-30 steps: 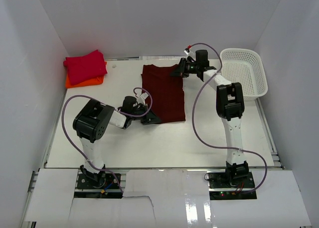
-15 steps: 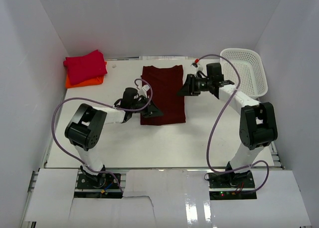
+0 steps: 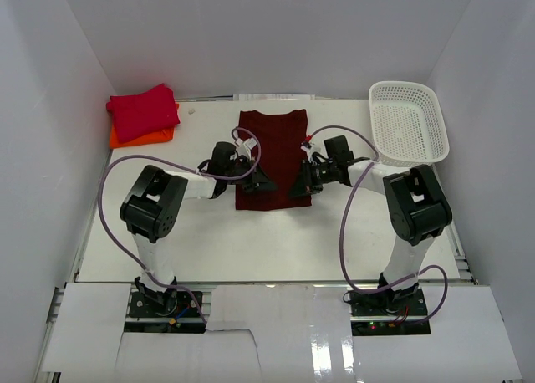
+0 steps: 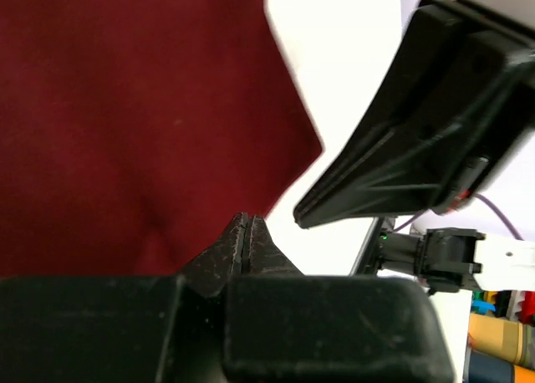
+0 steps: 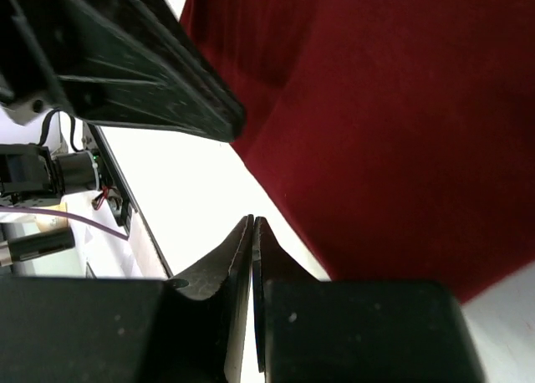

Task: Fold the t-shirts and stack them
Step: Grab one side of the 2/3 rectangular tshirt with both arms

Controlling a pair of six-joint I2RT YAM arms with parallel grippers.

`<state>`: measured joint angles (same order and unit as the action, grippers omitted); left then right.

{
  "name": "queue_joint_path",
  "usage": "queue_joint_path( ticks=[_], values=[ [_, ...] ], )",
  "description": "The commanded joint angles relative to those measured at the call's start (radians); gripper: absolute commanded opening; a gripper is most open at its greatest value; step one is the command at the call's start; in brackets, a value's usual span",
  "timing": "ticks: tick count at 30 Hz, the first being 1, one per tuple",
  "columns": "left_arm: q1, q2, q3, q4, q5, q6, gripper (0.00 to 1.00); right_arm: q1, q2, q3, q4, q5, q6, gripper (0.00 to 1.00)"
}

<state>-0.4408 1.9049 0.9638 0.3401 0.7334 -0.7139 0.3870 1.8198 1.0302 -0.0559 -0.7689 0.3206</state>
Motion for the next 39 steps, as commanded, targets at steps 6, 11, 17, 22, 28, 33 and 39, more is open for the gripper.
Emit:
queue_joint_path(
  ticks=[6,11,17,22,28,33,39],
  values=[
    [-0.004,0.045,-0.013,-0.006,-0.002,0.045,0.0,0.019,0.094,-0.016,0.177,-0.084,0.066,0.08],
    [-0.003,0.048,-0.019,-0.003,-0.003,0.05,0.0,0.019,0.168,-0.036,0.214,-0.09,0.066,0.08],
    [0.001,0.039,-0.031,-0.003,-0.003,0.051,0.0,-0.002,0.22,-0.093,0.226,-0.044,0.066,0.08],
    [0.004,0.042,-0.03,-0.003,0.001,0.048,0.0,-0.01,0.205,-0.104,0.231,-0.033,0.072,0.08],
    [0.007,0.02,-0.019,-0.016,0.003,0.044,0.0,-0.01,0.118,0.005,0.091,0.016,0.037,0.08],
    [0.019,-0.016,0.032,-0.125,-0.005,0.066,0.0,-0.01,0.0,0.08,-0.088,0.095,-0.011,0.08],
    [0.056,-0.158,0.114,-0.367,-0.072,0.154,0.0,-0.011,-0.146,0.085,-0.165,0.15,-0.038,0.11]
  ],
)
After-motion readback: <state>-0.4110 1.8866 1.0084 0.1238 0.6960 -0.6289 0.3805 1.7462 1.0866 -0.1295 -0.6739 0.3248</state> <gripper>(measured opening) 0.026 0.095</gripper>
